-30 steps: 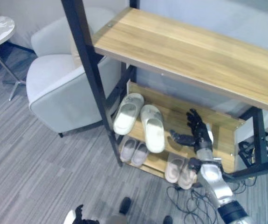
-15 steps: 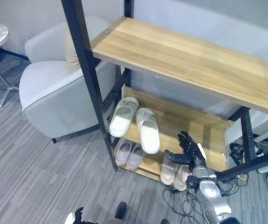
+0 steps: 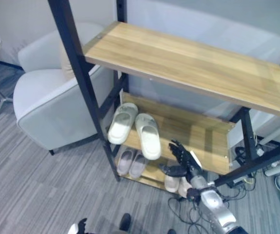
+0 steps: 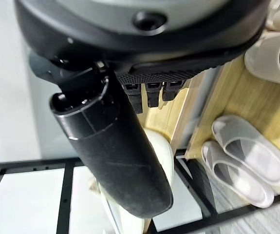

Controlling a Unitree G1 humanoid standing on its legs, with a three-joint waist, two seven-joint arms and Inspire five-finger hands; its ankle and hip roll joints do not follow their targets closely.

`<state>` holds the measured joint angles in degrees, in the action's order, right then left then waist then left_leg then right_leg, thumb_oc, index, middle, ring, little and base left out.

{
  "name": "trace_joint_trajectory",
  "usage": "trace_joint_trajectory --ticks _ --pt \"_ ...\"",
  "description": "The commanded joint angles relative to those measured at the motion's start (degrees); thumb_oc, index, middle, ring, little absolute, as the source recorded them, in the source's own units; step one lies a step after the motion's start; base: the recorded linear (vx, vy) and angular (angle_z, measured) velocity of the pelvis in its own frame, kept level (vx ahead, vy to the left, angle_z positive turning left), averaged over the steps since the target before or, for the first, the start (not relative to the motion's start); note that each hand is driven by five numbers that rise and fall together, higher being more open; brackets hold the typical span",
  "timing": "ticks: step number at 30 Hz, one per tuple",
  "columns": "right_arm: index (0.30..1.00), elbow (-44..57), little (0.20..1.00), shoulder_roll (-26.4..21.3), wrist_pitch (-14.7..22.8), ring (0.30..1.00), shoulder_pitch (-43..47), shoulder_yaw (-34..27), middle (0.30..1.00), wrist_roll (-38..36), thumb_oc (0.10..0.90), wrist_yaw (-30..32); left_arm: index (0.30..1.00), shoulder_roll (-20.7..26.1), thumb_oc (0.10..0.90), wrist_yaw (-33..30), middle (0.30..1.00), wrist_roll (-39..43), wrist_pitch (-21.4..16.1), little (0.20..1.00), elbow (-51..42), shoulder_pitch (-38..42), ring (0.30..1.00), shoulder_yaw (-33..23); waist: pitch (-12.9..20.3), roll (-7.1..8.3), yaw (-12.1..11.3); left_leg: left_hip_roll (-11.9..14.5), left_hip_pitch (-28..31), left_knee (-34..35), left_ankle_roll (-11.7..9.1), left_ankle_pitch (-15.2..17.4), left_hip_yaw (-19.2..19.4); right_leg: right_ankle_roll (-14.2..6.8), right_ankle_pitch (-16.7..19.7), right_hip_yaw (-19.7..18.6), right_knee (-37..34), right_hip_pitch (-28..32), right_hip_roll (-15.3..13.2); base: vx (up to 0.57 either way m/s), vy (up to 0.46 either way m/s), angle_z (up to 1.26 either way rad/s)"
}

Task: Arrange the slippers neatly on the shoe rack.

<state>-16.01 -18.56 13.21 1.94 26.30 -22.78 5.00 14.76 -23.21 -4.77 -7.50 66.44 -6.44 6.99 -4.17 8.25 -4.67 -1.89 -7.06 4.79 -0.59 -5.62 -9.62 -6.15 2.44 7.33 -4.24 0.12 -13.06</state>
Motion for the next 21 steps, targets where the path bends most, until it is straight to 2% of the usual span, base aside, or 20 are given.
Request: trace_joint_trajectory --ticks 1,6,11,21 --pt "0.9 6.4 0.9 1.2 1.4 0.9 4.9 6.8 0.9 -2.9 0.8 -6.7 0.9 1.5 0.8 -0.7 0.9 0.5 -1.6 0.9 0.6 1.6 0.9 0.7 -2.4 -3.63 -2.0 -0.4 6.2 -0.4 2.1 8.9 1.4 -6.1 2.5 -1.3 5.3 -0.5 -2.9 0.0 0.0 0.0" --pt "0.9 6.8 0.9 2.1 0.9 0.9 5.9 9.1 0.9 -3.5 0.8 -7.9 0.9 1.5 0.8 -0.6 0.9 0.4 -1.5 0.9 0.9 1.7 0.9 0.9 -2.5 -3.7 -2.3 -0.4 6.1 -0.5 2.1 8.8 1.4 -6.1 2.9 -1.3 5.3 -0.5 -3.0 0.0 0.0 0.0" --pt "0.9 6.3 0.9 4.6 0.4 0.9 6.9 11.1 0.9 -10.7 0.8 -9.8 0.9 1.7 0.8 -0.5 0.9 1.0 -1.5 0.9 0.5 2.0 0.9 1.4 -2.4 -4.09 -2.6 -0.4 6.1 -0.5 2.1 8.7 1.2 -6.1 3.0 -1.2 5.5 -0.5 -3.1 0.0 0.0 0.0" --pt "0.9 4.3 0.9 7.0 0.8 0.9 11.2 11.8 0.9 -10.2 0.8 -8.4 0.9 1.4 0.8 -0.2 0.9 1.9 -1.4 0.9 1.8 2.1 0.9 1.4 -2.0 -4.49 -3.3 -0.5 6.3 -0.3 2.2 8.7 1.1 -6.1 3.2 -1.0 5.2 -0.2 -3.2 0.0 0.0 0.01"
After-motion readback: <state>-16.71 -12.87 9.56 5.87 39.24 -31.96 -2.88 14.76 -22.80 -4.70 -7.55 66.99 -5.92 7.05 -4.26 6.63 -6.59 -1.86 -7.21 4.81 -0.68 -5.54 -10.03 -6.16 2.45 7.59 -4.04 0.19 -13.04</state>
